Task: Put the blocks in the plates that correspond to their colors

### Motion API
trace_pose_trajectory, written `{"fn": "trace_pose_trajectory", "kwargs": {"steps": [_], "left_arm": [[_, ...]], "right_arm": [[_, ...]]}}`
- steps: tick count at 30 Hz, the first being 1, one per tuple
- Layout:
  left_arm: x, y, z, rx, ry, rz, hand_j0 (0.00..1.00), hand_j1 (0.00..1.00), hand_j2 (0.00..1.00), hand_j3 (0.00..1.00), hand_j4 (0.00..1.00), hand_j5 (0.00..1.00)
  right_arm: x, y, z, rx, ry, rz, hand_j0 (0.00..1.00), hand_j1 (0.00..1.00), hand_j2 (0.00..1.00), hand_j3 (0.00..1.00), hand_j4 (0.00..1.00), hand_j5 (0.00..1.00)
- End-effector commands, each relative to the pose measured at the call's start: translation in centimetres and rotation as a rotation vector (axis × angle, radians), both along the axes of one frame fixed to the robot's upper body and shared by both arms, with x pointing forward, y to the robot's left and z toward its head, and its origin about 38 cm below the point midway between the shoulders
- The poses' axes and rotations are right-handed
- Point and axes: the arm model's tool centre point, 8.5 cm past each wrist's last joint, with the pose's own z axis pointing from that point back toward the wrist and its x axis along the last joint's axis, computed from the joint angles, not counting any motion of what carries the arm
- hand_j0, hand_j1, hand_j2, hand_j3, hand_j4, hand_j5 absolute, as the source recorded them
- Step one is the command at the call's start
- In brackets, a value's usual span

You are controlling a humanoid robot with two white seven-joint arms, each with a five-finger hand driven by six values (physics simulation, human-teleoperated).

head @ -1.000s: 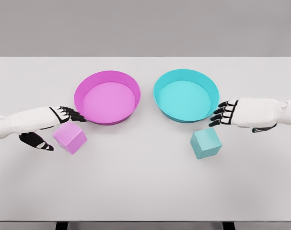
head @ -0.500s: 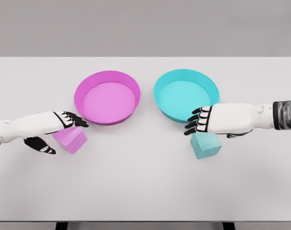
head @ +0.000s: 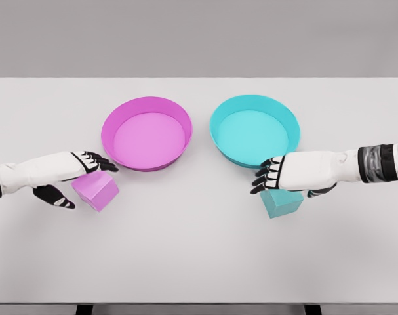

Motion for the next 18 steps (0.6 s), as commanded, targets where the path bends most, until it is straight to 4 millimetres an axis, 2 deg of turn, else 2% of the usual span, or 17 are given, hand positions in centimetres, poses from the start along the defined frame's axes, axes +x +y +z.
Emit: {"fn": "trace_pose_trajectory", "kwargs": {"steps": [1,4,5,8,12,15,16,17,18], "left_arm": [[0.0,0.1,0.0,-0.005,0.002,0.006,0.94,0.94,0.94,0.94,0.94,0.94],[0.1,-0.4,-0.2,-0.015,0.002,0.001,0.84,0.84,0.84,0.84,0.84,0.84],[0.1,-0.4,-0.2,-0.015,0.002,0.001,0.8,0.8,0.8,0.8,0.8,0.8],[0.1,-0.6,-0.4,-0.002,-0.003,-0.008,0.79,0.79,0.79,0.79,0.79,0.79],[0.1,-0.6,-0.3,-0.001,-0.004,-0.009,0.55,0.55,0.55,0.55,0.55,0.55],[0.2,-0.7,-0.1,-0.002,-0.008,-0.011,0.51,0.51,0.51,0.51,0.51,0.51],[0.3,-0.6,0.1,0.002,-0.012,-0.01,0.51,0.51,0.51,0.51,0.51,0.51],[0.5,-0.5,0.6,0.002,-0.022,-0.011,0.51,0.51,0.51,0.51,0.51,0.51],[0.8,-0.4,1.1,0.004,-0.034,-0.009,0.51,0.51,0.51,0.51,0.51,0.51]], "right_arm": [[0.1,-0.1,0.0,-0.004,0.003,-0.005,1.0,1.0,1.0,1.0,1.0,1.0],[0.1,0.1,-0.2,-0.009,0.002,0.001,1.0,1.0,1.0,1.0,1.0,1.0],[-0.2,0.7,-0.8,-0.01,0.011,0.02,1.0,1.0,1.0,1.0,1.0,1.0],[-0.2,1.2,-1.2,-0.01,0.014,0.031,1.0,1.0,1.0,1.0,1.0,1.0],[-0.2,1.2,-1.1,-0.008,0.013,0.03,1.0,1.0,1.0,1.0,1.0,1.0],[-0.2,1.2,-1.0,-0.012,0.009,0.031,1.0,1.0,1.0,1.0,1.0,1.0],[-0.2,1.1,-1.2,-0.039,0.017,0.034,0.94,0.94,0.94,0.94,0.94,0.94],[-0.3,0.9,-1.4,-0.063,0.024,0.035,0.81,0.81,0.81,0.81,0.81,0.81],[-0.2,0.9,-1.3,-0.062,0.021,0.035,0.77,0.77,0.77,0.77,0.77,0.77]]}}
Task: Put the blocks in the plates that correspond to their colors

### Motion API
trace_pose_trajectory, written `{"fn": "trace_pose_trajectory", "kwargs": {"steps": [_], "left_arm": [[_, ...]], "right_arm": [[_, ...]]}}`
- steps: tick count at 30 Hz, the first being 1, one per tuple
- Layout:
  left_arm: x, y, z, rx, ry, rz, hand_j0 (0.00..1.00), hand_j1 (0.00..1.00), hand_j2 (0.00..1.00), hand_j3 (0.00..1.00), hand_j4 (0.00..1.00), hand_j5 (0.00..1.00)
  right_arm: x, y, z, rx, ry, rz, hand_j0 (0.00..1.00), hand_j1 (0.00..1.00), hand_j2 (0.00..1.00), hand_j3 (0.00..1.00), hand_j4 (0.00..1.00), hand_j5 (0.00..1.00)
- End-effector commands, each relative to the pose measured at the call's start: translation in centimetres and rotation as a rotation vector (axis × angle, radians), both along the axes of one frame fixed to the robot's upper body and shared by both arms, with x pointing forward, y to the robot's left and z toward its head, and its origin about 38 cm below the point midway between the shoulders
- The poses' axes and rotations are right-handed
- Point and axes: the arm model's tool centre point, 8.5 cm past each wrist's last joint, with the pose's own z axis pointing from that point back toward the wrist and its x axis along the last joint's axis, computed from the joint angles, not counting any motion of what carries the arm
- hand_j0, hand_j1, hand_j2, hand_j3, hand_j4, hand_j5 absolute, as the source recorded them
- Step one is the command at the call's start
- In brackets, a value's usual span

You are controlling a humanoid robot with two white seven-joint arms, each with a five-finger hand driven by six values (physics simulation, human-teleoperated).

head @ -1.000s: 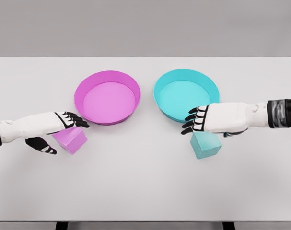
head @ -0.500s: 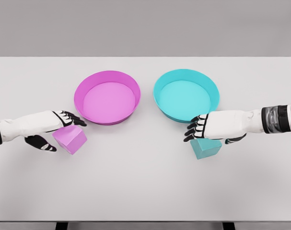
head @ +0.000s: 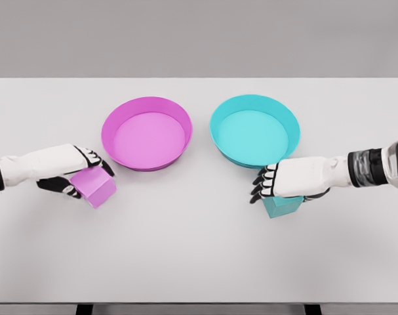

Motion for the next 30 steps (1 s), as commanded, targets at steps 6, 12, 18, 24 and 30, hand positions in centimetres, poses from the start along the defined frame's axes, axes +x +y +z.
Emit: {"fn": "trace_pose_trajectory", "kwargs": {"steps": [6,12,18,24,30], "left_arm": [[1.6,0.5,3.5,-0.067,-0.048,0.025,0.51,0.51,0.51,0.51,0.51,0.51],[3.4,0.7,5.6,-0.096,-0.1,0.051,0.48,0.48,0.48,0.48,0.48,0.48],[7.5,-4.3,5.4,-0.206,-0.136,0.036,0.48,0.48,0.48,0.48,0.48,0.48],[11.4,-9.4,1.8,-0.183,-0.094,0.126,0.71,0.71,0.71,0.71,0.71,0.71],[11.6,-7.6,5.5,-0.21,-0.167,0.084,1.0,1.0,1.0,1.0,1.0,1.0]], "right_arm": [[0.3,-0.1,0.5,-0.017,-0.011,0.0,0.65,0.65,0.65,0.65,0.65,0.65],[1.3,-0.1,2.9,0.024,-0.072,-0.017,0.6,0.6,0.6,0.6,0.6,0.6],[1.9,-0.6,4.9,0.063,-0.111,-0.044,0.6,0.6,0.6,0.6,0.6,0.6],[2.6,-0.9,7.3,0.123,-0.143,-0.074,0.61,0.61,0.61,0.61,0.61,0.61],[5.7,-1.2,8.4,0.157,-0.171,-0.139,0.61,0.61,0.61,0.61,0.61,0.61]]}}
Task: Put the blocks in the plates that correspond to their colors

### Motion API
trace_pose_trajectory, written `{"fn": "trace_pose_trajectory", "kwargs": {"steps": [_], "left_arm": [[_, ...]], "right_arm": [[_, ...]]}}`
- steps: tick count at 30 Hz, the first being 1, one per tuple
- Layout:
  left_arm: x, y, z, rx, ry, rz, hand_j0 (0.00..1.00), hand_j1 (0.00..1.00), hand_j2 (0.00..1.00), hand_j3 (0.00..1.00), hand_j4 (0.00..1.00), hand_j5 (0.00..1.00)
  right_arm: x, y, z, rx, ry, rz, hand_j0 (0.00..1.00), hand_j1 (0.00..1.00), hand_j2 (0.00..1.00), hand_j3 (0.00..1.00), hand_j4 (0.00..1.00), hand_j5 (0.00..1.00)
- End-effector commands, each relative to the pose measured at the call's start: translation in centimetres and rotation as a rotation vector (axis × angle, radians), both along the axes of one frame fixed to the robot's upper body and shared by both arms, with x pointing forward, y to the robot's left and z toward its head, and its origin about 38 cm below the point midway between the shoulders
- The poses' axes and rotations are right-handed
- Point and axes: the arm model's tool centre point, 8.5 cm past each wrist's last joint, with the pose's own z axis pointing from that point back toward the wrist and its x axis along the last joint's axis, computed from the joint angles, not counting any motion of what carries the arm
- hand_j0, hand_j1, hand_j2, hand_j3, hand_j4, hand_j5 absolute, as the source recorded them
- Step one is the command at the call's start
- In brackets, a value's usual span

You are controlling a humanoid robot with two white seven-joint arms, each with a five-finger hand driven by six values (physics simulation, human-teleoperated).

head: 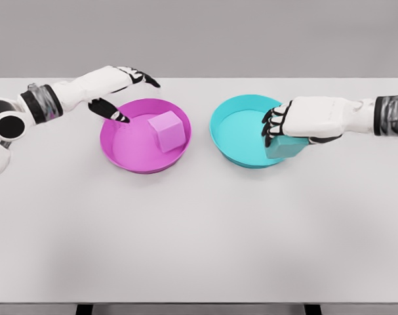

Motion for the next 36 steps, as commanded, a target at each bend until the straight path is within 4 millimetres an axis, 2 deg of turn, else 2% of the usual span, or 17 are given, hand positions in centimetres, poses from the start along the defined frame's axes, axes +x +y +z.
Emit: {"fn": "trace_pose_trajectory", "kwargs": {"steps": [1,3,4,5,6,8,10,13,14,22,23,24,26,27,29,33,36], "left_arm": [[-0.5,2.0,0.9,-0.009,-0.023,-0.022,1.0,1.0,1.0,1.0,1.0,1.0],[-1.1,6.7,1.4,0.06,-0.019,0.052,1.0,1.0,1.0,1.0,1.0,1.0],[-1.5,8.3,1.5,0.065,-0.016,0.08,1.0,1.0,1.0,1.0,1.0,1.0],[-2.1,9.4,0.1,0.076,0.021,0.1,1.0,1.0,1.0,1.0,1.0,1.0],[-2.7,11.9,-2.6,0.093,0.094,0.164,1.0,1.0,1.0,1.0,1.0,1.0],[-3.5,13.7,-4.3,0.075,0.134,0.218,1.0,1.0,1.0,1.0,1.0,1.0],[-3.6,14.9,-4.9,0.075,0.154,0.251,1.0,1.0,1.0,1.0,1.0,1.0],[-3.6,15.0,-5.2,0.073,0.16,0.258,1.0,1.0,1.0,1.0,1.0,1.0],[-3.6,15.0,-5.3,0.073,0.163,0.259,1.0,1.0,1.0,1.0,1.0,1.0],[-3.7,15.1,-5.4,0.077,0.165,0.26,1.0,1.0,1.0,1.0,1.0,1.0],[-3.7,15.1,-5.4,0.077,0.166,0.26,1.0,1.0,1.0,1.0,1.0,1.0],[-3.7,15.1,-5.4,0.076,0.167,0.26,1.0,1.0,1.0,1.0,1.0,1.0],[-3.7,15.2,-5.4,0.077,0.167,0.264,1.0,1.0,1.0,1.0,1.0,1.0],[-3.7,15.2,-5.4,0.077,0.168,0.263,1.0,1.0,1.0,1.0,1.0,1.0],[-3.7,15.2,-5.5,0.079,0.168,0.263,1.0,1.0,1.0,1.0,1.0,1.0],[-3.7,15.2,-5.5,0.08,0.169,0.263,1.0,1.0,1.0,1.0,1.0,1.0],[-3.7,15.3,-5.5,0.08,0.17,0.264,1.0,1.0,1.0,1.0,1.0,1.0]], "right_arm": [[1.5,0.3,-0.1,0.036,0.014,-0.029,0.61,0.61,0.61,0.61,0.61,0.61],[2.4,1.5,-0.2,0.05,0.015,-0.023,0.61,0.61,0.61,0.61,0.61,0.61],[3.0,2.1,-0.4,0.058,0.019,-0.022,0.61,0.61,0.61,0.61,0.61,0.61],[4.3,2.5,-0.1,0.067,0.011,-0.041,0.61,0.61,0.61,0.61,0.61,0.61],[5.1,2.7,-0.6,0.064,0.019,-0.059,0.61,0.61,0.61,0.61,0.61,0.61],[6.2,3.1,-1.4,0.059,0.031,-0.08,0.61,0.61,0.61,0.61,0.61,0.61],[7.4,3.5,-2.3,0.053,0.046,-0.107,0.63,0.63,0.63,0.63,0.63,0.63],[7.8,3.5,-2.8,0.038,0.059,-0.118,0.68,0.68,0.68,0.68,0.68,0.68],[7.7,3.5,-3.0,0.034,0.058,-0.118,1.0,1.0,1.0,1.0,1.0,1.0],[7.7,3.0,-2.8,0.025,0.05,-0.123,1.0,1.0,1.0,1.0,1.0,1.0],[7.6,2.2,-2.4,0.024,0.043,-0.135,1.0,1.0,1.0,1.0,1.0,1.0],[7.0,0.8,-1.0,0.035,0.017,-0.143,1.0,1.0,1.0,1.0,1.0,1.0],[5.2,-3.7,1.9,0.074,-0.046,-0.195,1.0,1.0,1.0,1.0,1.0,1.0],[4.4,-6.0,2.2,0.136,-0.054,-0.239,1.0,1.0,1.0,1.0,1.0,1.0],[2.5,-6.6,0.8,0.144,-0.022,-0.228,1.0,1.0,1.0,1.0,1.0,1.0],[0.4,-8.7,-2.5,0.17,0.037,-0.272,1.0,1.0,1.0,1.0,1.0,1.0],[-0.1,-9.6,-2.8,0.163,0.044,-0.292,1.0,1.0,1.0,1.0,1.0,1.0]]}}
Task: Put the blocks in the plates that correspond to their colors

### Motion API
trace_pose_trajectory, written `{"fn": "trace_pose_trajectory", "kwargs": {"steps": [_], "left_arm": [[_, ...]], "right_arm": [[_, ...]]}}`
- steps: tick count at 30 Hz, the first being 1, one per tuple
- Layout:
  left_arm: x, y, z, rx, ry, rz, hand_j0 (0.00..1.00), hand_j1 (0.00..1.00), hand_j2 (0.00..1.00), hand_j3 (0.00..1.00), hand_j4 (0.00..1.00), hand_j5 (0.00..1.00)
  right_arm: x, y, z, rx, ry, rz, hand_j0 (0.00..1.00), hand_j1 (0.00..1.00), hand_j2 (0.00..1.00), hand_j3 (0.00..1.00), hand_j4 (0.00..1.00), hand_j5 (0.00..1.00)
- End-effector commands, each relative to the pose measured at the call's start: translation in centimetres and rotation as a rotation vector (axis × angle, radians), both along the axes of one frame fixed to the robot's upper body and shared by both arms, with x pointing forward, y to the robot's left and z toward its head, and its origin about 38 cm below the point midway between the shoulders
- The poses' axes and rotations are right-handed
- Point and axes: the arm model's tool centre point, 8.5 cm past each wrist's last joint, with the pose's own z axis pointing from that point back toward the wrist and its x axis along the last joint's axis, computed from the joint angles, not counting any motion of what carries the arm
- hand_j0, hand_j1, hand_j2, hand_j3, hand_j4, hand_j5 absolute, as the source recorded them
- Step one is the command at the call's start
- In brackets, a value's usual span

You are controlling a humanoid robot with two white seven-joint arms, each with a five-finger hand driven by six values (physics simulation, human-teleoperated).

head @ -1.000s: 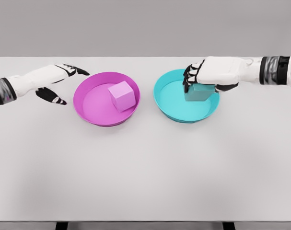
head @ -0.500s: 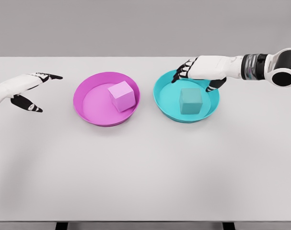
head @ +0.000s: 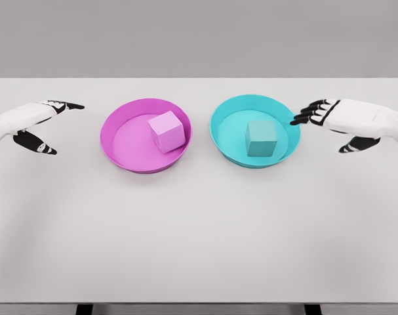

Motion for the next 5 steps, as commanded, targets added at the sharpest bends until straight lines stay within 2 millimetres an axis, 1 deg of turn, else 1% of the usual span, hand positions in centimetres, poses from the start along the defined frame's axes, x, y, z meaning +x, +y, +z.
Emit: {"fn": "trace_pose_trajectory", "kwargs": {"steps": [1,5], "left_arm": [[0.01,0.04,0.09,-0.006,-0.001,0.003,1.0,1.0,1.0,1.0,1.0,1.0],[0.03,0.01,0.04,-0.008,0.0,0.004,1.0,1.0,1.0,1.0,1.0,1.0]], "right_arm": [[-0.23,-0.85,0.87,0.007,-0.017,-0.018,1.0,1.0,1.0,1.0,1.0,1.0],[-0.23,-0.85,0.87,0.007,-0.017,-0.018,1.0,1.0,1.0,1.0,1.0,1.0]]}}
